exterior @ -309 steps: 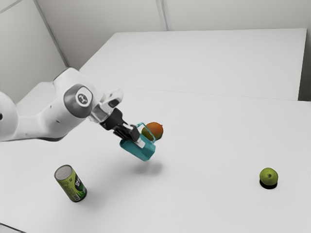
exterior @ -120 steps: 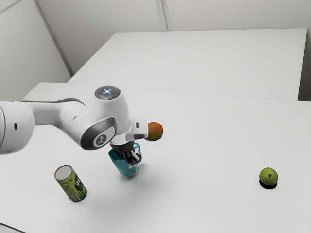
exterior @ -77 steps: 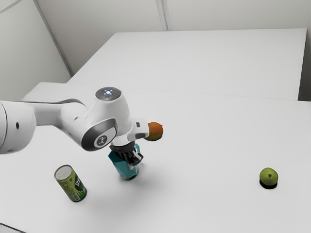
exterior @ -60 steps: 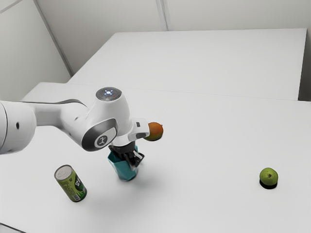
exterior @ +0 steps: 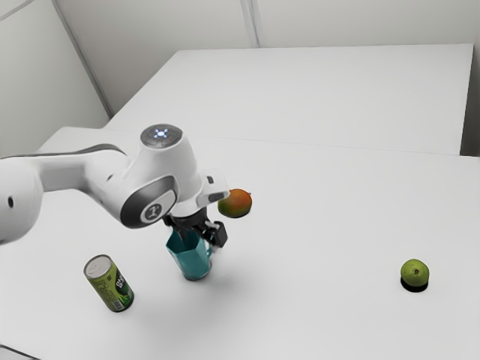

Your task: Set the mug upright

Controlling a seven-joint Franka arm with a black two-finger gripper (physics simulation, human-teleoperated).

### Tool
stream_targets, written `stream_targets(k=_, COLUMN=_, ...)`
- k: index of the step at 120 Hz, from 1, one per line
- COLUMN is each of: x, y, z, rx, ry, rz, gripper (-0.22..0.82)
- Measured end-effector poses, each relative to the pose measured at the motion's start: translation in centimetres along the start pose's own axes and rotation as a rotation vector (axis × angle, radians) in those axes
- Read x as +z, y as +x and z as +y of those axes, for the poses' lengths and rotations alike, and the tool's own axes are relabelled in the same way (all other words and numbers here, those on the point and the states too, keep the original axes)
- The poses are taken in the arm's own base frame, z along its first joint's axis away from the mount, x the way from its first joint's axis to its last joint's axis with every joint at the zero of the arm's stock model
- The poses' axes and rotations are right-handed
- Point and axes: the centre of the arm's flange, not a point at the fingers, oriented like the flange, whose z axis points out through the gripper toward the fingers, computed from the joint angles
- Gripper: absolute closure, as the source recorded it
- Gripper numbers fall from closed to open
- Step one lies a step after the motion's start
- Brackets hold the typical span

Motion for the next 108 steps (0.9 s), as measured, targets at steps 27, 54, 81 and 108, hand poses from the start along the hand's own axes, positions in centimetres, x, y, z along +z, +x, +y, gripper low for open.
stream_targets(k=27, x=-4.5, y=2.8, z=1.4, rx=-0.007, ry=-0.018, rz=0.056, gripper=0.03)
stream_targets(k=54, x=-11.0, y=10.9, z=-3.5, rx=-0.133, ry=-0.170, rz=0.033, gripper=0.01)
stream_targets(k=81, x=-18.3, y=14.3, z=-15.4, rx=-0.222, ry=-0.192, rz=0.022, gripper=0.00)
stream_targets(k=108, x=-22.4, y=11.9, z=-24.2, rx=-0.247, ry=-0.174, rz=0.016, gripper=0.00)
